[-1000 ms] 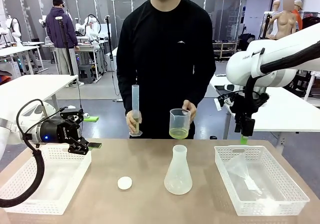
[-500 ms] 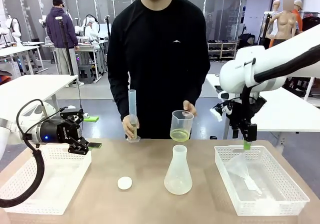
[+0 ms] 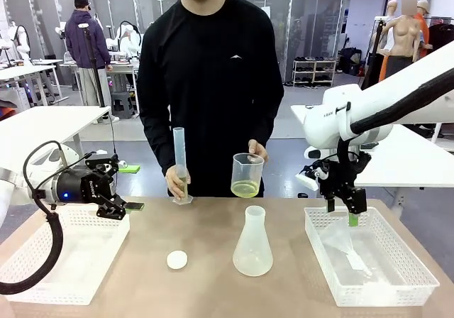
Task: Prepare the solutions needed for the experiment.
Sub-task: Pick up the Plastic Funnel and insert it into the Big flask.
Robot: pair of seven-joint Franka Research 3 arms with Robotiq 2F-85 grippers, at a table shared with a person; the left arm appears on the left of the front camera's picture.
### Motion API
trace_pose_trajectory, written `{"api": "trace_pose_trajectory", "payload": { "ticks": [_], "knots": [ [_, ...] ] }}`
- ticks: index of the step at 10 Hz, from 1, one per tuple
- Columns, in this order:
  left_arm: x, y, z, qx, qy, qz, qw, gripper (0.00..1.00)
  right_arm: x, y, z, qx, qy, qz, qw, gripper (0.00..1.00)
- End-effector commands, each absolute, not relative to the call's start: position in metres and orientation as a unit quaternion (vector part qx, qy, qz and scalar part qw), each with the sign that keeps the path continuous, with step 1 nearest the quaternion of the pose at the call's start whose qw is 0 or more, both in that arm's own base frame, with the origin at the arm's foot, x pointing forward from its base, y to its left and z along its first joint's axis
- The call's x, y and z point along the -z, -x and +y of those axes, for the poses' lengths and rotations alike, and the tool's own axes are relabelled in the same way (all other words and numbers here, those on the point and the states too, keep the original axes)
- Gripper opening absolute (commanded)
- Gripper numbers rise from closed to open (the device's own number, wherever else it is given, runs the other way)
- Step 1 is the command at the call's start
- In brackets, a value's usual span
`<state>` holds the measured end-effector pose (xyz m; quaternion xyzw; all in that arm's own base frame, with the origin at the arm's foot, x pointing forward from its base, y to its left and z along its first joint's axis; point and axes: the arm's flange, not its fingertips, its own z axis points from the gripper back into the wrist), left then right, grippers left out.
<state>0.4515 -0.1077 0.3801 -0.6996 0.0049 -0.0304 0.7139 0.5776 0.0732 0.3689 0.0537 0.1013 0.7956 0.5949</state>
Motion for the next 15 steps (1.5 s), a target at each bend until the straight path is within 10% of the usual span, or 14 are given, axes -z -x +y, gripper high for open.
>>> {"api": "trace_pose_trajectory", "payload": {
  "ticks": [1,7,15],
  "knots": [
    [-0.381,-0.451,-0.108,0.03,0.702,0.009,0.712,1.0,-0.364,-0.588,0.074,-0.806,-0.077,0.117,0.575,1.0],
    [-0.381,-0.451,-0.108,0.03,0.702,0.009,0.712,1.0,-0.347,-0.59,0.076,-0.797,-0.114,0.168,0.568,0.96],
    [-0.381,-0.451,-0.108,0.03,0.702,0.009,0.712,1.0,-0.338,-0.593,0.077,-0.798,-0.12,0.174,0.564,0.2]
  ]
}}
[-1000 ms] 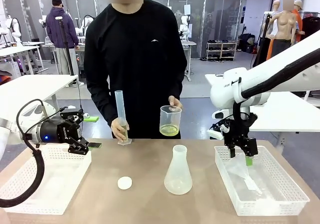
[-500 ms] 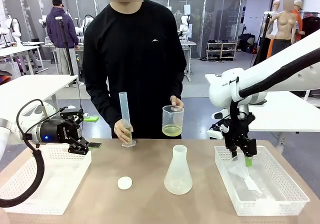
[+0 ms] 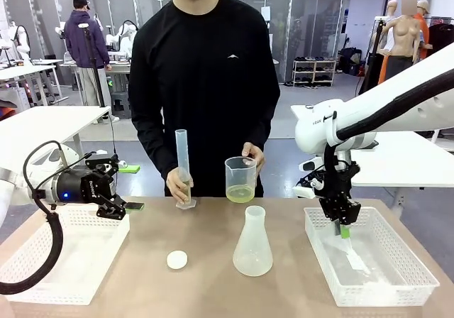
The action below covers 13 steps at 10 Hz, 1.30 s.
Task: Prepare the solutions needed for the experiment.
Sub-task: Pick up the Plastic Funnel and insert it into the Big flask.
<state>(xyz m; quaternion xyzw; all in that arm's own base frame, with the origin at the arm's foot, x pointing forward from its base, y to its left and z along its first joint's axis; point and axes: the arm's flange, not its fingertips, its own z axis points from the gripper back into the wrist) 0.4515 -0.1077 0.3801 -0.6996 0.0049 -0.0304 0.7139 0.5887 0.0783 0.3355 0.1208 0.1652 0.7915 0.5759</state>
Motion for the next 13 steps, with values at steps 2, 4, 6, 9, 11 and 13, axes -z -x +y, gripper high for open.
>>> {"api": "trace_pose_trajectory", "payload": {
  "ticks": [2,4,6,9,11,13],
  "knots": [
    [-0.381,-0.451,-0.108,0.03,0.702,0.009,0.712,1.0,-0.34,-0.592,0.076,-0.796,-0.118,0.174,0.568,0.01],
    [-0.381,-0.451,-0.108,0.03,0.702,0.009,0.712,1.0,-0.348,-0.585,0.078,-0.775,-0.113,0.181,0.595,0.0],
    [-0.381,-0.451,-0.108,0.03,0.702,0.009,0.712,1.0,-0.381,-0.569,0.081,-0.748,-0.06,0.188,0.634,0.0],
    [-0.381,-0.451,-0.108,0.03,0.702,0.009,0.712,1.0,-0.451,-0.545,0.08,-0.721,0.011,0.143,0.678,0.0],
    [-0.381,-0.451,-0.108,0.03,0.702,0.009,0.712,1.0,-0.494,-0.513,0.075,-0.694,0.07,0.089,0.711,0.0],
    [-0.381,-0.451,-0.108,0.03,0.702,0.009,0.712,1.0,-0.526,-0.468,0.071,-0.675,0.125,0.0,0.727,0.0]
  ]
}}
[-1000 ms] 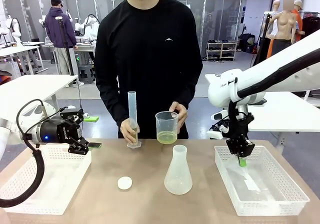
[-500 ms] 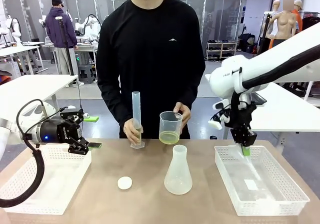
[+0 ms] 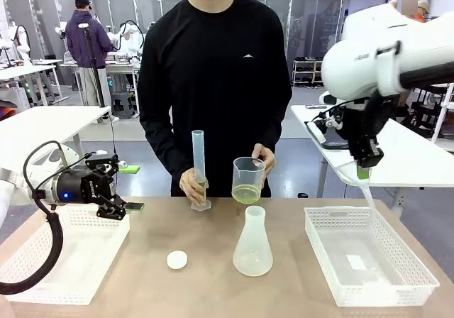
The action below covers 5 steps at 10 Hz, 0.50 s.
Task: Prepare the solutions needed for the experiment.
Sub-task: Pick up the Plastic Funnel and insert it into the Big flask.
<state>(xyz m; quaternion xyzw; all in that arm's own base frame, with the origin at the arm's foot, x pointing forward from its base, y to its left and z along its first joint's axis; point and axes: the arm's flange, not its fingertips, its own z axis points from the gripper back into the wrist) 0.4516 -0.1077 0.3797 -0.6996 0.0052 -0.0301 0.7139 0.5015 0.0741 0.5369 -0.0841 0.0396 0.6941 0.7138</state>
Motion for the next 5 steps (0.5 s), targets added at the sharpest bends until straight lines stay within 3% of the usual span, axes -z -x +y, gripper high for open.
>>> {"api": "trace_pose_trajectory", "payload": {
  "ticks": [1,5],
  "knots": [
    [-0.381,-0.451,-0.108,0.03,0.702,0.009,0.712,1.0,-0.538,-0.445,0.068,-0.666,0.143,-0.048,0.731,0.0],
    [-0.381,-0.451,-0.108,0.03,0.702,0.009,0.712,1.0,-0.558,-0.396,0.053,-0.648,0.163,-0.144,0.73,0.0]
  ]
}}
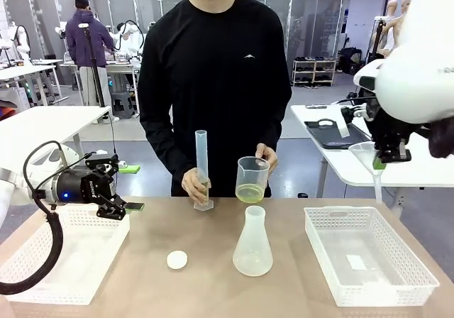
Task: Prepare the solutions needed for the experiment.
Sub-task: Pick up the Plastic Funnel and insert it into the Big flask.
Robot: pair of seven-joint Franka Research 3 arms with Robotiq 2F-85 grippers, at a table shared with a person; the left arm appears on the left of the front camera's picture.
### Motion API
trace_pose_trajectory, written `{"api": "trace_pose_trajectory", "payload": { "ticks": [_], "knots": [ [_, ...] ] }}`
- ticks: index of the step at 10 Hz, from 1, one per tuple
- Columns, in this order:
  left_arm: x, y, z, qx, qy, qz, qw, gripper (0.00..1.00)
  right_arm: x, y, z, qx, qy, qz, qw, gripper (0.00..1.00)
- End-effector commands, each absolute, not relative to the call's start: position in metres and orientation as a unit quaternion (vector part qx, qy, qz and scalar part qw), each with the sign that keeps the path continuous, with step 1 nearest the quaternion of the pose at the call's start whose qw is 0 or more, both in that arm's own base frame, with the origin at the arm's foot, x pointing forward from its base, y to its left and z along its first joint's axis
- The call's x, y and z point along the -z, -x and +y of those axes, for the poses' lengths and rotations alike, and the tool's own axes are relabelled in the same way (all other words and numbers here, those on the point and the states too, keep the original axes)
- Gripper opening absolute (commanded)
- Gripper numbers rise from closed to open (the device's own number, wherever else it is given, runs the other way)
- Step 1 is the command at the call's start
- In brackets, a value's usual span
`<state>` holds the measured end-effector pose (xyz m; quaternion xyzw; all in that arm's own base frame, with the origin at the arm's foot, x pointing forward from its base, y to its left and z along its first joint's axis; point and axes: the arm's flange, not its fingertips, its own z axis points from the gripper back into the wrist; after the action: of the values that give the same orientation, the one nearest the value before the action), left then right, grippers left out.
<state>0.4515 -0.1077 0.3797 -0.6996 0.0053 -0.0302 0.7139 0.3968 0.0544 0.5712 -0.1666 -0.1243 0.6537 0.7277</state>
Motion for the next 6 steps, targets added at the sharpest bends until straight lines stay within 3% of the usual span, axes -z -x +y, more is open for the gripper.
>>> {"api": "trace_pose_trajectory", "payload": {
  "ticks": [1,6],
  "knots": [
    [-0.381,-0.451,-0.108,0.03,0.702,0.009,0.712,1.0,-0.557,-0.397,0.049,-0.639,0.15,-0.159,0.737,0.0],
    [-0.381,-0.451,-0.108,0.03,0.702,0.009,0.712,1.0,-0.567,-0.392,0.05,-0.651,0.163,-0.136,0.729,0.0]
  ]
}}
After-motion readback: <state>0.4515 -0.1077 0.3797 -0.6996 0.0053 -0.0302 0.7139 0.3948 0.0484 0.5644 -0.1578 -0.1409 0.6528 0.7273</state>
